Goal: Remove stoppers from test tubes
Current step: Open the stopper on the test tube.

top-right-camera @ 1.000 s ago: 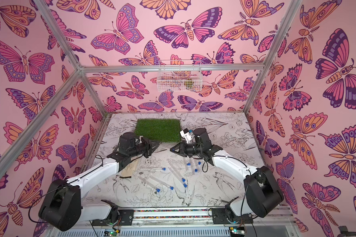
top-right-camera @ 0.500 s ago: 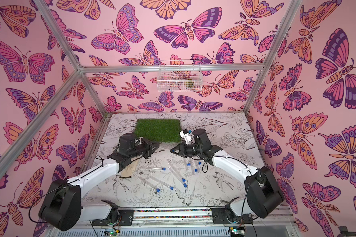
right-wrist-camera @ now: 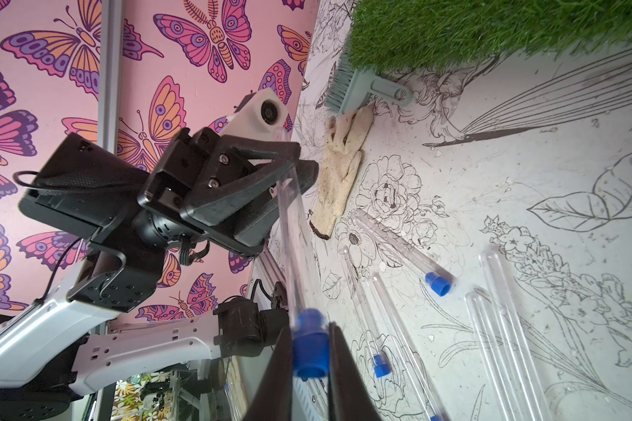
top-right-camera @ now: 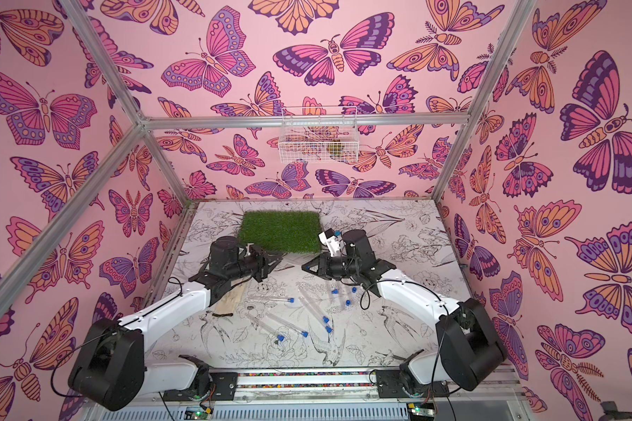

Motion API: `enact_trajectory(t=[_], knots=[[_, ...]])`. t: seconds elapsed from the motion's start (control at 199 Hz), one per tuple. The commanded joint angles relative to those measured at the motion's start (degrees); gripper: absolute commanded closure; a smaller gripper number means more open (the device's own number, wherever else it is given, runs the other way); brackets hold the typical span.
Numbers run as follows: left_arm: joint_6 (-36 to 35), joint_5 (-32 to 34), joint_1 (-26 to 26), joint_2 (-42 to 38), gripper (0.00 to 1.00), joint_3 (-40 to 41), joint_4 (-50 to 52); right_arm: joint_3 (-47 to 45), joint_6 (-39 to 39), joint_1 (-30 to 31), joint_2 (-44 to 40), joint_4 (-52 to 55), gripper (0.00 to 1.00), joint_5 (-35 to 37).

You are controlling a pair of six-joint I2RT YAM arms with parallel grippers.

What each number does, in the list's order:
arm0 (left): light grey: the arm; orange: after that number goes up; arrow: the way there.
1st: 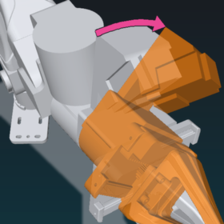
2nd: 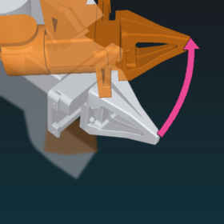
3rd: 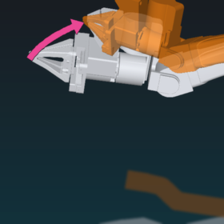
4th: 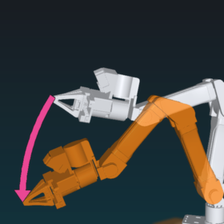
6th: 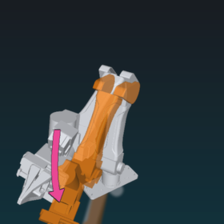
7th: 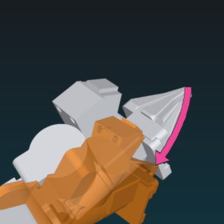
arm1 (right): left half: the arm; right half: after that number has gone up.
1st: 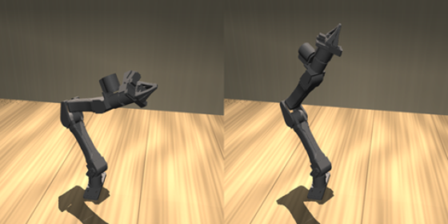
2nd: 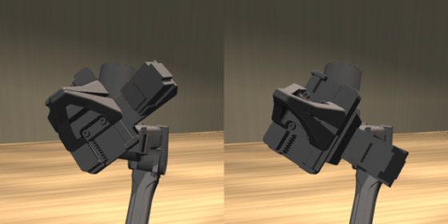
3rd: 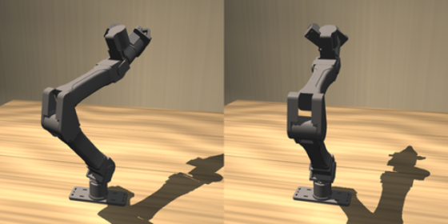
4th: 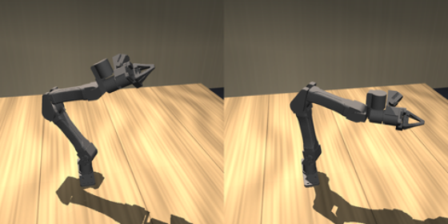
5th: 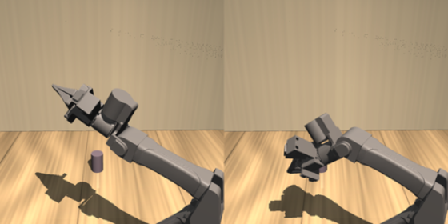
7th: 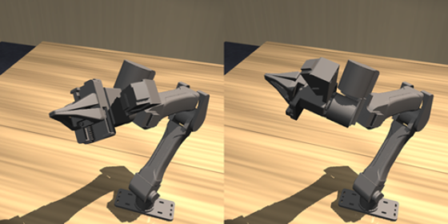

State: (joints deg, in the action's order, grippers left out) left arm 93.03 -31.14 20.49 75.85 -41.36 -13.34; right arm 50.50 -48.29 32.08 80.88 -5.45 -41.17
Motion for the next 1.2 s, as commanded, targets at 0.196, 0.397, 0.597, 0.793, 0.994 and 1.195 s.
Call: enact_trajectory(t=[0.196, 0.397, 0.597, 0.793, 0.994, 1.195], knots=[[-4.85, 1.37, -3.33, -0.87, 1.0, 0.26, 4.92, -0.86, 1.35, -0.45, -2.65, 1.15, 0.83, 0.07], [-6.26, 1.27, -4.66, -1.43, 1.0, 0.75, 6.53, -1.57, 1.69, -0.79, -3.76, 1.8, 0.84, 0.09], [-6.38, 0.9, -6.29, -1.97, 1.0, 1.19, 6.71, -3.03, 1.4, -1.42, -5.42, 1.67, 0.84, 0.06], [-6.55, 0.9, -7.46, -2.25, 1.0, 1.44, 6.91, -4.33, 1.4, -2.19, -7.25, 2.09, 0.84, 0.03], [-6.98, 0.91, -7.9, -1.9, 1.0, 1.42, 7.03, -5.14, 1.67, -3.13, -8.43, 2.88, 0.84, -0.39], [-17.92, -2.08, -8.19, 1.24, 1.0, -4.93, 19.73, -1.79, 7.67, -4.3, -9.13, 13.84, 0.84, 1.62]])
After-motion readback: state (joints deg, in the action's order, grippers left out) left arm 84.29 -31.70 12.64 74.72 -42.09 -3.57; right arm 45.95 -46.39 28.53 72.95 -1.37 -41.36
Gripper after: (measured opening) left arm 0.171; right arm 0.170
